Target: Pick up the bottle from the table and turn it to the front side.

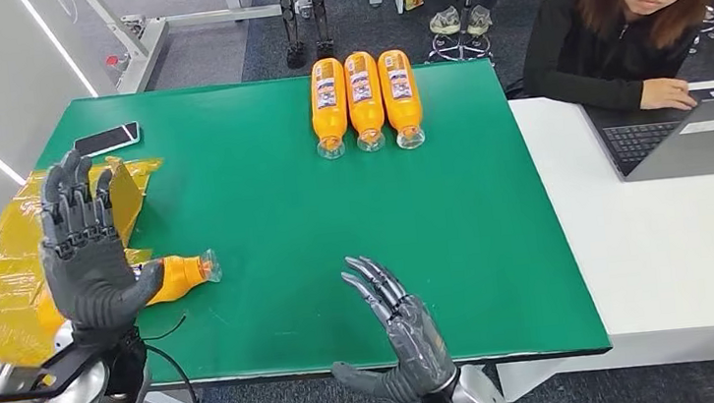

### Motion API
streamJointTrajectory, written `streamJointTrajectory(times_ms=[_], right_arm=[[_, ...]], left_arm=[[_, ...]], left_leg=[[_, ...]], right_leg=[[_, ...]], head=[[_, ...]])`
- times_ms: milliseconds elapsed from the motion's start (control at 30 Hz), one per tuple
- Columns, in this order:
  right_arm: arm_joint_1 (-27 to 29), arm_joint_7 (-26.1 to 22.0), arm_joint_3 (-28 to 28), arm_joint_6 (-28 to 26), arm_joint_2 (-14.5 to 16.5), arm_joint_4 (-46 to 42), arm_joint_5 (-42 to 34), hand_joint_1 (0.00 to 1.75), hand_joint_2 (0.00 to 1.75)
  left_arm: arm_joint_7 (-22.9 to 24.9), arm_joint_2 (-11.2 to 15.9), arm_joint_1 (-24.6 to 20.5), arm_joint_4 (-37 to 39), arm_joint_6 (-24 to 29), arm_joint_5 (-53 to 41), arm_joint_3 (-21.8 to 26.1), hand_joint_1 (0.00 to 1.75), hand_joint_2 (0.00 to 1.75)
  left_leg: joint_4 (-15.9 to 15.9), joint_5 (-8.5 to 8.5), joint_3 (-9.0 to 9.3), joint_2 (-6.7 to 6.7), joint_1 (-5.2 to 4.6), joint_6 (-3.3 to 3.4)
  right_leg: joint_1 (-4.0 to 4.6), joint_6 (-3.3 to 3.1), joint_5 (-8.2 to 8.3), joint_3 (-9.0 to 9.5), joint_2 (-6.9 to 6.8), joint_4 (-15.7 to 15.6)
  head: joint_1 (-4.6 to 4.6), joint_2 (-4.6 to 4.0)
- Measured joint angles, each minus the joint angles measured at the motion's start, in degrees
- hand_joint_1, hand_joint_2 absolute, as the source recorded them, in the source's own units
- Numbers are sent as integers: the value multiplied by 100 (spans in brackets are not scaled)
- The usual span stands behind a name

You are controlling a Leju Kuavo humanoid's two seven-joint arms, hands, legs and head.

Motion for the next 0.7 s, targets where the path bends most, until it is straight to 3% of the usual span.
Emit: streamJointTrajectory(times_ms=[267,567,700], right_arm=[[19,-273,-150,-47,-1,-14,-639,0,175],[461,-389,-841,-164,-29,-874,-1109,0,175],[698,-660,-1089,-388,-32,-1263,-1262,0,175]], left_arm=[[1,-152,374,-650,-570,39,11,0,175],[3,-876,927,-411,-739,-135,-156,0,175],[3,-1103,1044,-245,-665,-338,-293,0,175]], left_leg=[[0,2,4,1,0,-1],[1,-6,0,0,-3,8],[2,-8,0,-3,-3,9]], right_leg=[[-1,-3,3,2,-2,1],[-1,1,1,2,-3,-9],[-1,3,-1,2,-5,-10]], head=[[-1,0],[-1,0],[-1,0]])
